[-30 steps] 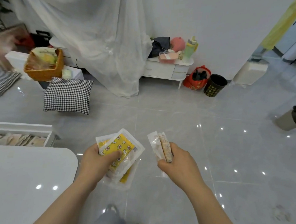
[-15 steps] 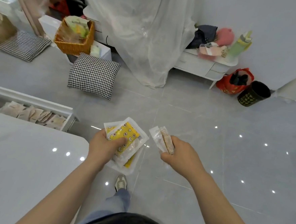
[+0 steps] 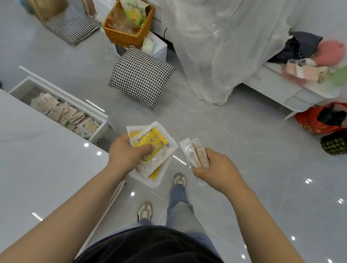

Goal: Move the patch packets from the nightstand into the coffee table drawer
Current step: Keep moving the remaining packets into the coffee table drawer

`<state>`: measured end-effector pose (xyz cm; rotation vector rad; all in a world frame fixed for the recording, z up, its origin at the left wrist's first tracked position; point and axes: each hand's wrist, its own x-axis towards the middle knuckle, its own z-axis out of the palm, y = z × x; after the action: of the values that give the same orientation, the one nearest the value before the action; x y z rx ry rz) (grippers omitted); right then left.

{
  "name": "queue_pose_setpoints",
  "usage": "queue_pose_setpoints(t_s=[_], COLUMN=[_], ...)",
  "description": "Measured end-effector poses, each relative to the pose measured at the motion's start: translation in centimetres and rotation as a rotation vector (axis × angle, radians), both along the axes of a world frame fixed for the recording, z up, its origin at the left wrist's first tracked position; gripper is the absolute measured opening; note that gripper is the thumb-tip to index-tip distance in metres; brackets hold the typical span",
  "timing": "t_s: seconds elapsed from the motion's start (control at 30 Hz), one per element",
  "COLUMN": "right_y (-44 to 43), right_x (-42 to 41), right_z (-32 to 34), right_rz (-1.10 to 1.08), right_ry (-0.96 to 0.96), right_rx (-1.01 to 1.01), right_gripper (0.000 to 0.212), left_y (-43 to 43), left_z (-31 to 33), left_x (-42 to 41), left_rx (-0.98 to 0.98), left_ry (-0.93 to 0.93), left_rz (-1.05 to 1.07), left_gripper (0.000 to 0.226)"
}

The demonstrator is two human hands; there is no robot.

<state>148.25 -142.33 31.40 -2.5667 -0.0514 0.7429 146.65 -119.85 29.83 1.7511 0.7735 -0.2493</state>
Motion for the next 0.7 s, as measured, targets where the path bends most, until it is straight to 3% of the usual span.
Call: queue_pose_setpoints(t_s=[0.23, 0.47, 0.7], right_y=[-0.7, -0.3, 3.4], right_x=[10.4, 18.4, 24.4], right_z=[-0.6, -0.6, -1.8], right_rz=[0.184, 0.400, 0.593], right_ry=[0.006, 0.008, 0.019], right_rx=[0.000, -0.024, -0.056], right_gripper=[0.017, 0.029, 0.019], left_y=[-1.5, -2.2, -0.5], left_z=[0.4, 0.3, -0.9], left_x=[6.4, 10.4, 13.0], left_rx=[0.024, 0.039, 0.034], left_ry=[-0.005, 0.011, 0.061], left_rz=[0.187, 0.379, 0.522], left_gripper=[0.022, 0.020, 0.023])
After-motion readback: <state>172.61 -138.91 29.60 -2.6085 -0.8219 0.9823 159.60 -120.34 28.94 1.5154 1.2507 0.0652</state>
